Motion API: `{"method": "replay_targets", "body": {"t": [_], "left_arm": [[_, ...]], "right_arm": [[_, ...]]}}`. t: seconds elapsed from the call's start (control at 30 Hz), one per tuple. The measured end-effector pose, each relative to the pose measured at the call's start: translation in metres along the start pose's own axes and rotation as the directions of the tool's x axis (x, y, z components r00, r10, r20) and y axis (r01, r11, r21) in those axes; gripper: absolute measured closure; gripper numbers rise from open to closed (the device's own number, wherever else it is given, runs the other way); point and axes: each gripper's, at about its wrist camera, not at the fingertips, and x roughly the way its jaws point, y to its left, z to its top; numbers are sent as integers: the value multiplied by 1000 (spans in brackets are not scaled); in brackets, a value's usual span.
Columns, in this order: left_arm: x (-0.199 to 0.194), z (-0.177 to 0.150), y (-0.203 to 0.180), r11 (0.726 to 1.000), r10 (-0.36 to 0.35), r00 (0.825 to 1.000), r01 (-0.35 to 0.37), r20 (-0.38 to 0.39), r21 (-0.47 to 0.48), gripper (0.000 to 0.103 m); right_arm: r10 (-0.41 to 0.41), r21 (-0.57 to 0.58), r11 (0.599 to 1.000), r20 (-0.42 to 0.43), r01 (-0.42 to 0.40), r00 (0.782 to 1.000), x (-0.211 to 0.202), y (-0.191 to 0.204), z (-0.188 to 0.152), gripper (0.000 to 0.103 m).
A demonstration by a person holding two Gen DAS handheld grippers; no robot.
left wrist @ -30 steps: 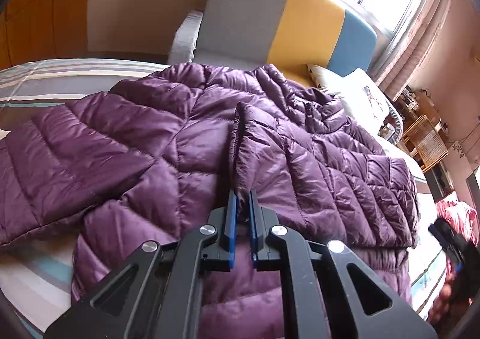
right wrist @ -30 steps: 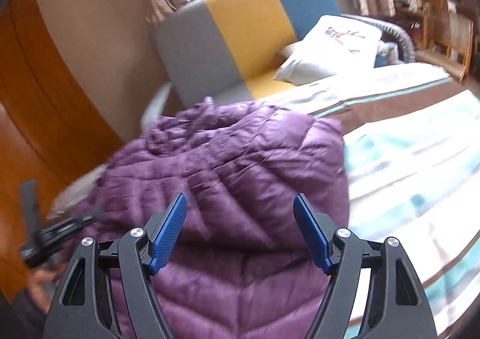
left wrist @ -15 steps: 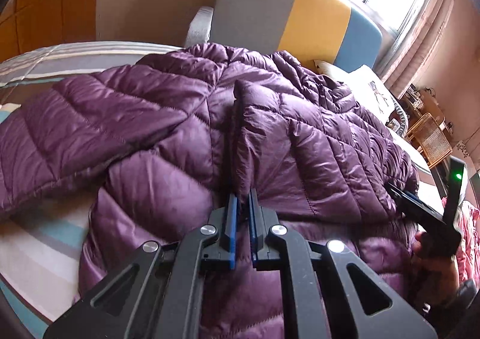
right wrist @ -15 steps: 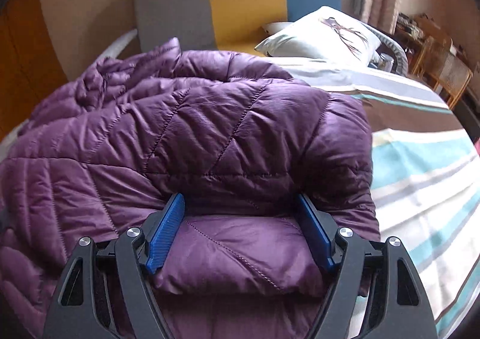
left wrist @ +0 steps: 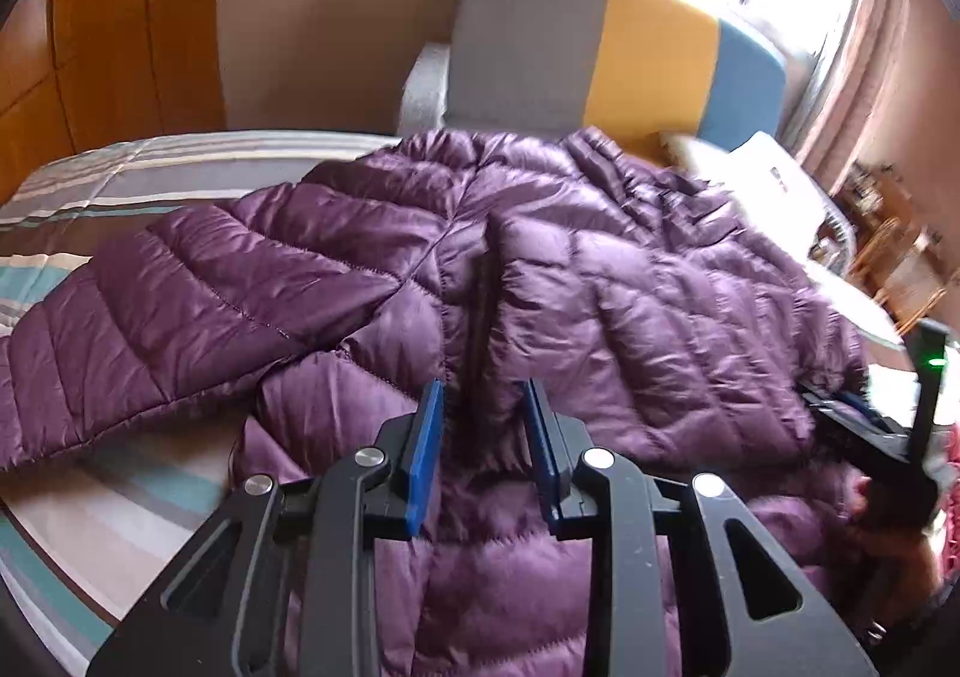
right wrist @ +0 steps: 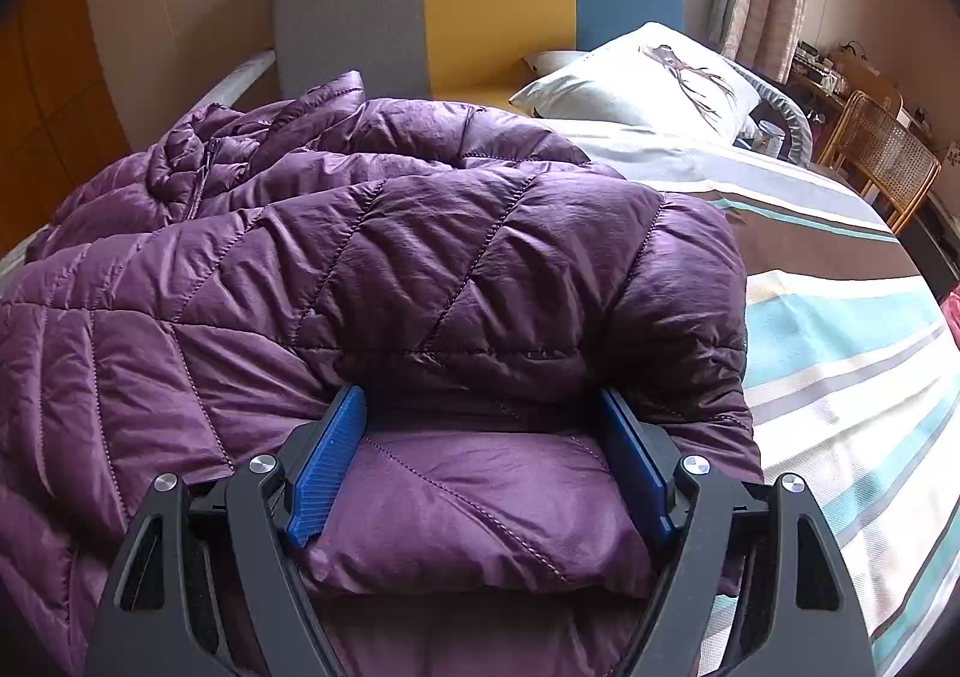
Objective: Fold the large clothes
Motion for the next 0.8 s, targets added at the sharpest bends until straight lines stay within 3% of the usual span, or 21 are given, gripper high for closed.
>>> {"method": "replay_targets", "body": {"t": [0.07, 0.17, 0.27, 0.33, 0.43, 0.63, 0.8], "left_arm": [[18, 0, -1, 999, 30, 999, -30, -36, 14, 70], [25, -1, -1, 999, 39, 999, -38, -28, 17, 70], [19, -1, 6, 1000, 4, 1000, -5, -25, -30, 67], [12, -3, 14, 998, -2, 1000, 1, -16, -61, 56], [-5, -7, 29, 993, -22, 1000, 21, -7, -117, 55], [-37, -25, 86, 972, 23, 1000, -17, 20, -235, 52], [-53, -45, 146, 929, 94, 996, -87, 1, -360, 52]], "right_arm": [[-1, -1, 1000, 0, 1, 1000, 0, 0, 0, 26], [-8, -5, 1000, 2, 8, 1000, 0, 1, -1, 25], [-13, -8, 1000, 2, 13, 1000, -1, 2, -1, 25], [-14, -7, 1000, 4, 14, 1000, -1, 3, -2, 25], [-16, -9, 1000, 4, 16, 1000, -1, 3, -2, 25], [-43, -21, 999, 6, 43, 999, -4, 5, -2, 23], [-68, -34, 997, 7, 68, 998, -6, 9, -2, 22]]}}
